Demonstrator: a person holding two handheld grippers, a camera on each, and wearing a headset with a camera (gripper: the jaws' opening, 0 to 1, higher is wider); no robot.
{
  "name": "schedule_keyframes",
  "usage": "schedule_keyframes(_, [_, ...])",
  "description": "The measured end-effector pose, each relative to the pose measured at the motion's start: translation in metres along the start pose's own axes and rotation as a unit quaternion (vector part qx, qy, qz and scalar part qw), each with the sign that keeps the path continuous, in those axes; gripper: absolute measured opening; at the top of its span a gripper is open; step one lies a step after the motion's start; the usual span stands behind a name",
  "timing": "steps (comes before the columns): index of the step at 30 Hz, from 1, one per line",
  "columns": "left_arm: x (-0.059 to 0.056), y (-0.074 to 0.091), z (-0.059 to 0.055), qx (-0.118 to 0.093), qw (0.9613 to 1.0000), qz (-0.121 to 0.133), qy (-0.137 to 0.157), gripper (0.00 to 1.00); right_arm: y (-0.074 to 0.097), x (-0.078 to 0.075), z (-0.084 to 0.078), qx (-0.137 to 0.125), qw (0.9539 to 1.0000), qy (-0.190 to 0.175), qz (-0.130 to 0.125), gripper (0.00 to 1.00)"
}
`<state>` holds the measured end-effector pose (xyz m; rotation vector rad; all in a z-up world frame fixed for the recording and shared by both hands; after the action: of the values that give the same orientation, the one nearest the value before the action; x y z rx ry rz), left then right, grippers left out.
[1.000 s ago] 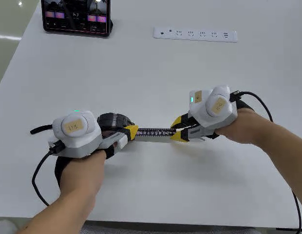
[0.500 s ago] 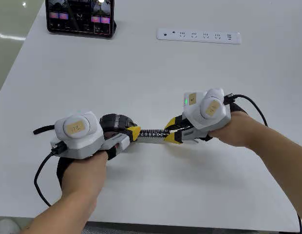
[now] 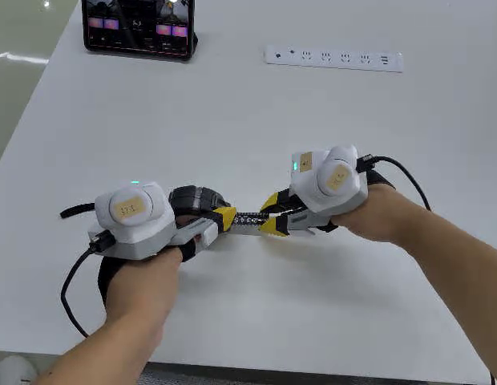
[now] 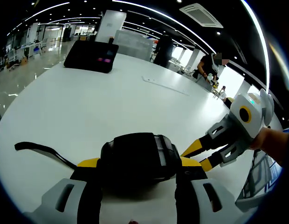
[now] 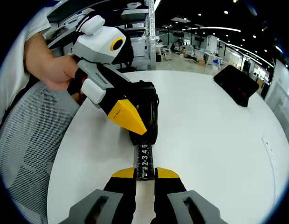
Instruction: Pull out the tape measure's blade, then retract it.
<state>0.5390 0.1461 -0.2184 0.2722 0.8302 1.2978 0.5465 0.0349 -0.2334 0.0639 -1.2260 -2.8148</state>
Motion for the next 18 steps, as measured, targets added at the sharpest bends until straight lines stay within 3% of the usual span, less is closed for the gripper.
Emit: schedule_keyframes(18, [0.0, 0.0, 0.0, 0.0, 1.0, 0.001, 0.001, 0.59, -0.019, -0.001, 0.017, -0.014, 0.9999, 0.001, 0.006, 0.11])
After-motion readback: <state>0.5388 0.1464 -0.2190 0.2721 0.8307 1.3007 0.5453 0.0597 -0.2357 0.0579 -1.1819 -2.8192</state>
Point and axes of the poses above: the centre of the closed fingertips' face, and the gripper's own axes: y roughly backward along the fingers, x roughly to its left, z roughly out of its top, the point moved 3 cm from there along y, roughly backward along the fingers, and after that the axes turned 5 degrees about y, right-handed, at the moved point
